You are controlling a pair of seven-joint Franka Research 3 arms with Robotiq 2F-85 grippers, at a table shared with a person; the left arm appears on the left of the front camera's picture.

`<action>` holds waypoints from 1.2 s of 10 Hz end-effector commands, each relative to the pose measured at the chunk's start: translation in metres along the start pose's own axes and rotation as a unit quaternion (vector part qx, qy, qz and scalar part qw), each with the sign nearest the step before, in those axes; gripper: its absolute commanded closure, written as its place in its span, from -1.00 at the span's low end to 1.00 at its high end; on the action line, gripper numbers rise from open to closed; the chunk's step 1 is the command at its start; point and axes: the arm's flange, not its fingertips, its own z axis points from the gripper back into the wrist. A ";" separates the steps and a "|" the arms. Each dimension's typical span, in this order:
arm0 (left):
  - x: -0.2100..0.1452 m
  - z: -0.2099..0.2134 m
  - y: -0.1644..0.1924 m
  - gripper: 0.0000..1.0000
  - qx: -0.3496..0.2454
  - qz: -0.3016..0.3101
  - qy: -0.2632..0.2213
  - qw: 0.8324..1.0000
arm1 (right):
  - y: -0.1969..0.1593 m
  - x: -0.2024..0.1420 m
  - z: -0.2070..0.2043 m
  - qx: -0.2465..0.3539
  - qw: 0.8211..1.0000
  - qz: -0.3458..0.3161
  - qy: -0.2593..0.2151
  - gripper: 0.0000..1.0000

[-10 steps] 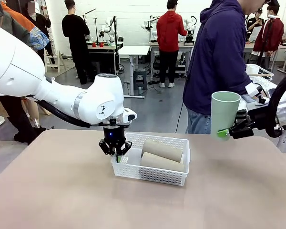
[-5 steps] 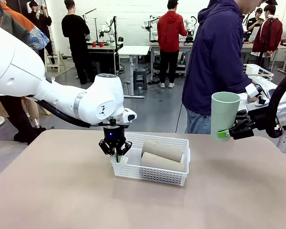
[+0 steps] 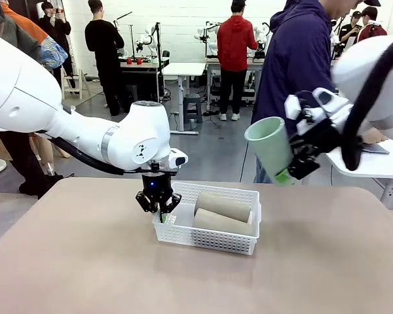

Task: Clean and organize the cups into the basket.
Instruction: Pick up the Reusable plastic cup from the right side of the table and stack it inside the Organizing basket in the center of the table.

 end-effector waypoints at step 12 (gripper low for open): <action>0.000 -0.001 0.002 1.00 0.002 0.000 0.000 1.000 | -0.053 0.052 -0.146 0.145 0.964 -0.020 0.222 -0.58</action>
